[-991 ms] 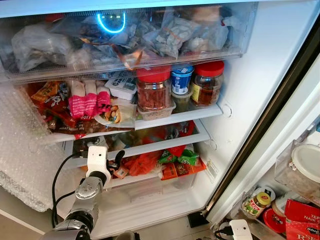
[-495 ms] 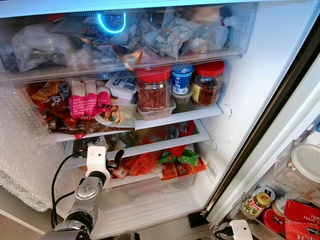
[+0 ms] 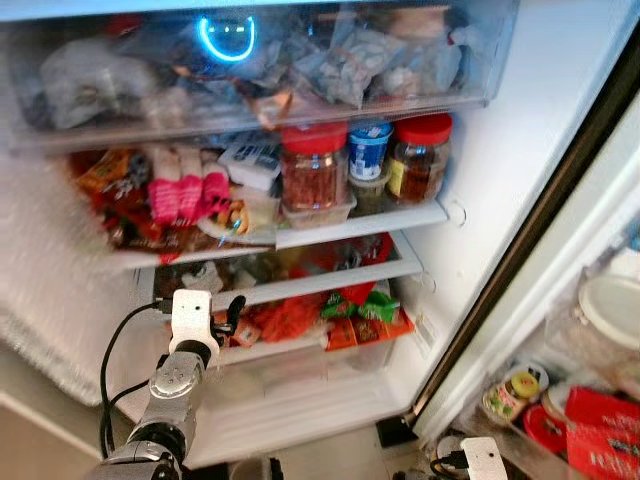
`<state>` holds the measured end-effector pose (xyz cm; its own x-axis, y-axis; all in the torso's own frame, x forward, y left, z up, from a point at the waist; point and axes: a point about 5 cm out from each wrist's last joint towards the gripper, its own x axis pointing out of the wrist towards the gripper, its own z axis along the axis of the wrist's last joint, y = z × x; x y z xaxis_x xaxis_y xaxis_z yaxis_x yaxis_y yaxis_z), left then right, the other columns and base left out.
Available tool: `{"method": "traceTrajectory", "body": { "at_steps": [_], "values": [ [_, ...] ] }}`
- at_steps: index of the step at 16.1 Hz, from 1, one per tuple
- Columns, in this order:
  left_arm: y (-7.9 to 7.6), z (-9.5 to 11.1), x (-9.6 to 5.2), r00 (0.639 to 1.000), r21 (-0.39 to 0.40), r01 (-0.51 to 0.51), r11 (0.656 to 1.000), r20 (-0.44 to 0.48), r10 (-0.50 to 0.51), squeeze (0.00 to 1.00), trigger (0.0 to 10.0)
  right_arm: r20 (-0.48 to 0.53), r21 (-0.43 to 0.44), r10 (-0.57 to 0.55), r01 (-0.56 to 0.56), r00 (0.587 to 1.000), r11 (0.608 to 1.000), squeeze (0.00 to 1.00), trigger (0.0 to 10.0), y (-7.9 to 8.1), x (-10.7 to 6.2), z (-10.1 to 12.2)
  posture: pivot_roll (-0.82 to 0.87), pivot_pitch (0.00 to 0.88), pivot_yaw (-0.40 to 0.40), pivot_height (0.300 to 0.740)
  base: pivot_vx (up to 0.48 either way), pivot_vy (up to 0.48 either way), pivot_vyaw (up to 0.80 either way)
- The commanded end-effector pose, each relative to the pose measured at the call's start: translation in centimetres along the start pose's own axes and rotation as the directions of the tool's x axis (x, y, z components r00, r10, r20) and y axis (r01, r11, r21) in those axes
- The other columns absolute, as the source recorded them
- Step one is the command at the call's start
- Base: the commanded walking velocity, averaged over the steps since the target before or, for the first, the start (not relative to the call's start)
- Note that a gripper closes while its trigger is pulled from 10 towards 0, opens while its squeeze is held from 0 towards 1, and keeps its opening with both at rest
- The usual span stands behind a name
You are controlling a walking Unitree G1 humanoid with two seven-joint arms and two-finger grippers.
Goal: Restocking fridge
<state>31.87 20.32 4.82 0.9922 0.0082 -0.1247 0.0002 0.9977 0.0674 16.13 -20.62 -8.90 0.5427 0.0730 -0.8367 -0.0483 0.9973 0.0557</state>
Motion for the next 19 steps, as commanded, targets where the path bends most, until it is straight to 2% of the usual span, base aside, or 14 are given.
{"method": "traceTrajectory", "body": {
  "at_steps": [1, 11, 15, 16, 18, 19],
  "values": [
    [0.4, -0.2, -0.2, 1.0, 0.016, -0.005, 1.0, -0.001, 0.005, 0.0, 10.0, -0.044, 0.0, -0.005, 0.005, 0.999, 1.0, 0.0, 10.0, -0.1, -0.2, -1.2, 0.01, 0.0, -0.026, 0.651, -0.289, 0.0, 0.0],
    [0.5, -0.4, -0.5, 1.0, 0.028, -0.009, 1.0, -0.003, 0.009, 0.0, 10.0, -0.044, 0.0, -0.002, 0.002, 0.999, 1.0, 0.0, 10.0, -0.1, -0.2, -1.1, 0.01, 0.0, -0.028, 0.651, -0.283, 0.0, 0.0],
    [0.7, -1.0, -0.8, 0.999, 0.032, -0.007, 0.999, -0.033, 0.008, 0.0, 10.0, -0.043, 0.003, -0.001, 0.001, 0.999, 1.0, 0.0, 10.0, -0.1, -0.2, -1.0, 0.02, 0.0, -0.03, 0.651, -0.278, 0.0, 0.0],
    [0.8, -1.5, -1.0, 0.998, 0.028, -0.007, 1.0, -0.059, 0.009, 0.0, 10.0, -0.043, 0.002, 0.0, 0.0, 0.999, 1.0, 0.0, 10.0, -0.1, -0.2, -1.0, 0.02, 0.0, -0.03, 0.651, -0.27, 0.0, 0.0],
    [1.3, -4.3, -2.4, 0.974, -0.007, -0.052, 0.999, -0.22, 0.049, 0.0, 10.0, -0.043, 0.002, 0.002, -0.001, 0.999, 1.0, 0.0, 10.0, -0.1, -0.2, -0.9, 0.02, 0.0, -0.033, 0.651, 0.0, 0.0, 0.0],
    [1.4, -4.7, -2.6, 0.967, -0.006, -0.057, 0.998, -0.248, 0.054, 0.0, 10.0, -0.043, 0.002, 0.002, -0.001, 0.999, 1.0, 0.0, 10.0, -0.1, -0.2, -0.9, 0.03, 0.0, -0.035, 0.651, 0.0, 0.0, 0.0]
  ]
}}
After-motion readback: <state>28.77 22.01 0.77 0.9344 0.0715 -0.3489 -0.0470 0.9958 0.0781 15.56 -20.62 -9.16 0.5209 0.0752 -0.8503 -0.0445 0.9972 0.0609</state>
